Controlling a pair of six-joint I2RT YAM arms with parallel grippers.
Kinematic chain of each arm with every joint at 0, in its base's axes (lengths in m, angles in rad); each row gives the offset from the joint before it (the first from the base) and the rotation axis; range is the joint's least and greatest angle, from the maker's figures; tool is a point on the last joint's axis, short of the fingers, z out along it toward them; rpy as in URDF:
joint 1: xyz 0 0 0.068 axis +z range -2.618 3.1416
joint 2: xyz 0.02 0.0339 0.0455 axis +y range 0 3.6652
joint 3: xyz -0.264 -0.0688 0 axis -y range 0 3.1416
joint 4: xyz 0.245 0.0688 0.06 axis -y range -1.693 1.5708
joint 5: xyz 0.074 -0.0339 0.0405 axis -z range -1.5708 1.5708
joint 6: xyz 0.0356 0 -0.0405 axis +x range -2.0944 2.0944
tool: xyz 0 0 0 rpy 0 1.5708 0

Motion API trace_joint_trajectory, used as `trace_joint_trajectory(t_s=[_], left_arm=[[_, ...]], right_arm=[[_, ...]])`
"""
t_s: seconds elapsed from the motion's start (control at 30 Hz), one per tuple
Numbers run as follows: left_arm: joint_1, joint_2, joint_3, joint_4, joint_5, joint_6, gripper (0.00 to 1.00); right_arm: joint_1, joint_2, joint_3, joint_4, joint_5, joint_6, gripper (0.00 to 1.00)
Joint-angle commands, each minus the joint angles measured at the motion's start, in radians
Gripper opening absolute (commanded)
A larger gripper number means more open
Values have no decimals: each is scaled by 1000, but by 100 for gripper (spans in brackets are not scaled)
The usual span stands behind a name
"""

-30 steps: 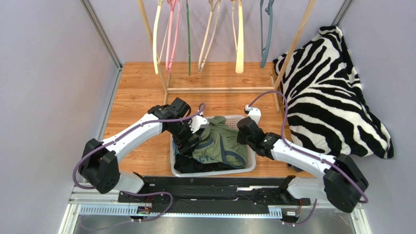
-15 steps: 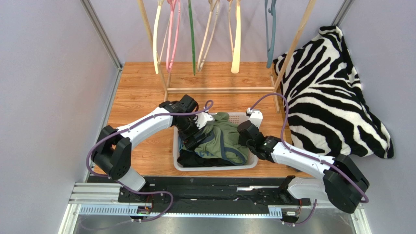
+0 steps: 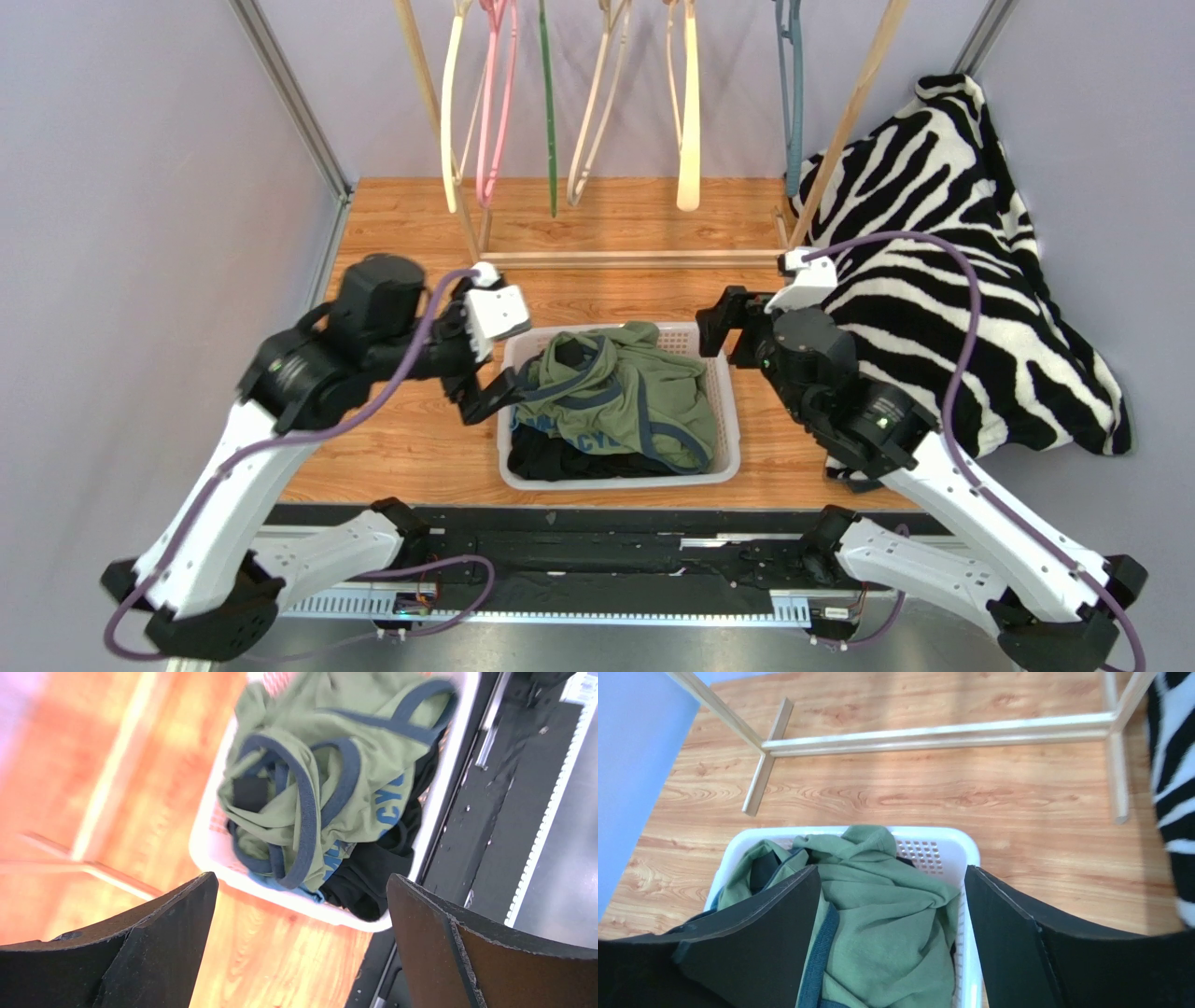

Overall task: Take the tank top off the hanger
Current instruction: Reset both arms

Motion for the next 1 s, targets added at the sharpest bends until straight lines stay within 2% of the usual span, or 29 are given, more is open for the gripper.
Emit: trace_joint_trajectory(t_s=[0.0, 0.03, 0.07, 0.17, 0.27, 0.47, 0.5, 0.53, 0.63, 0.83, 0.97], left_arm=[[2, -53, 47, -114, -27, 27, 99], [2, -63, 54, -123, -47, 25, 99], [0, -82, 61, -140, -68, 22, 99], [2, -148, 62, -132, -202, -5, 99], [38, -222, 36, -89, -274, -39, 99], [224, -311, -214, 116, -335, -50, 99], [249, -305, -243, 133, -331, -59, 99], [319, -294, -256, 151, -313, -64, 99], [464, -275, -270, 217, -196, -79, 99], [621, -233, -346, 346, -103, -102, 99], [781, -169, -394, 383, -11, -128, 99]], right_arm=[[5, -5, 120, -232, 116, -44, 82], [6, -6, 133, -260, 139, -44, 85], [6, -11, 152, -287, 181, -34, 93], [6, -30, 172, -385, 260, -1, 100], [6, -57, 168, -425, 291, -12, 100], [6, -127, 125, -424, 275, -14, 100], [6, -129, 111, -424, 276, -6, 100], [6, -127, 110, -432, 273, -1, 100], [8, -130, 94, -441, 255, -3, 100], [6, -170, 55, -399, 239, -40, 100], [5, -170, 19, -379, 248, -46, 100]])
